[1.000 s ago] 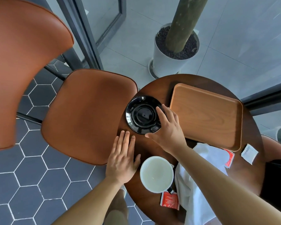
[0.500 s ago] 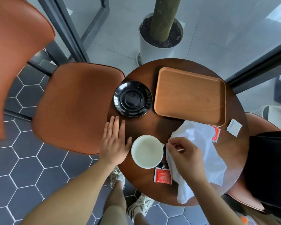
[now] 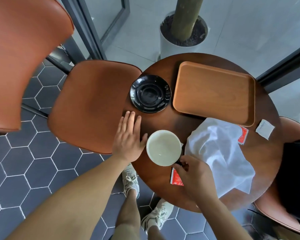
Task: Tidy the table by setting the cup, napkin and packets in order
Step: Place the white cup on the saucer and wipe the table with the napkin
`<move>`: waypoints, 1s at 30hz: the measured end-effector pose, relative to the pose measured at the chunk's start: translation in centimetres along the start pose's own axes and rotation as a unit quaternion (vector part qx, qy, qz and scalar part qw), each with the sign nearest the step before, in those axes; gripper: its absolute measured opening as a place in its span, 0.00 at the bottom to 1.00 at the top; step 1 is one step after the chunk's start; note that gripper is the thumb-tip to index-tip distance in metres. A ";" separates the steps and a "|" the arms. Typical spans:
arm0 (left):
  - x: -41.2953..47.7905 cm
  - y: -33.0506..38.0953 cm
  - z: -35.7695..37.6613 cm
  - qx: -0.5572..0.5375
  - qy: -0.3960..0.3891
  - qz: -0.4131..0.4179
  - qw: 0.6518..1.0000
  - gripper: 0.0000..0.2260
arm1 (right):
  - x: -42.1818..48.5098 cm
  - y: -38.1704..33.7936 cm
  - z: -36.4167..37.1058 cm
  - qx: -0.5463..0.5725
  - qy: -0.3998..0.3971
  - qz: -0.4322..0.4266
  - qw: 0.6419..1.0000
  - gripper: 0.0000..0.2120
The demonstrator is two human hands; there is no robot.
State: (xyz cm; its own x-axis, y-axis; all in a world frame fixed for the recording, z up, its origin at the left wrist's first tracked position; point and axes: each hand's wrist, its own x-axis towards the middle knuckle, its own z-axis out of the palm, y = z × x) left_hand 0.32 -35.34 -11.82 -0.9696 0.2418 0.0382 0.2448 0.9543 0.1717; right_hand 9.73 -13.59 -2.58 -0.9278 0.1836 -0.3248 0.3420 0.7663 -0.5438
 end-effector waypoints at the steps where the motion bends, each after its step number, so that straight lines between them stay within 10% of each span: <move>1: 0.0 0.0 0.1 -0.002 0.003 0.001 1.000 0.30 | 0.0 0.2 0.1 0.001 0.003 -0.002 1.000 0.04; 30: 0.1 -0.1 0.1 -0.005 0.012 0.002 1.000 0.29 | 13.5 -8.8 -0.7 0.159 0.092 -0.037 0.982 0.09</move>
State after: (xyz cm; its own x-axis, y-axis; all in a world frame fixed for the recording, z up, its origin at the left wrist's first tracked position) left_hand 0.18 -35.39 -11.89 -0.9683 0.2418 0.0622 0.2492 0.9514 0.1810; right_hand -5.86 -17.39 -1.65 -0.9530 0.2657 -0.1459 0.2752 0.5567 -0.7838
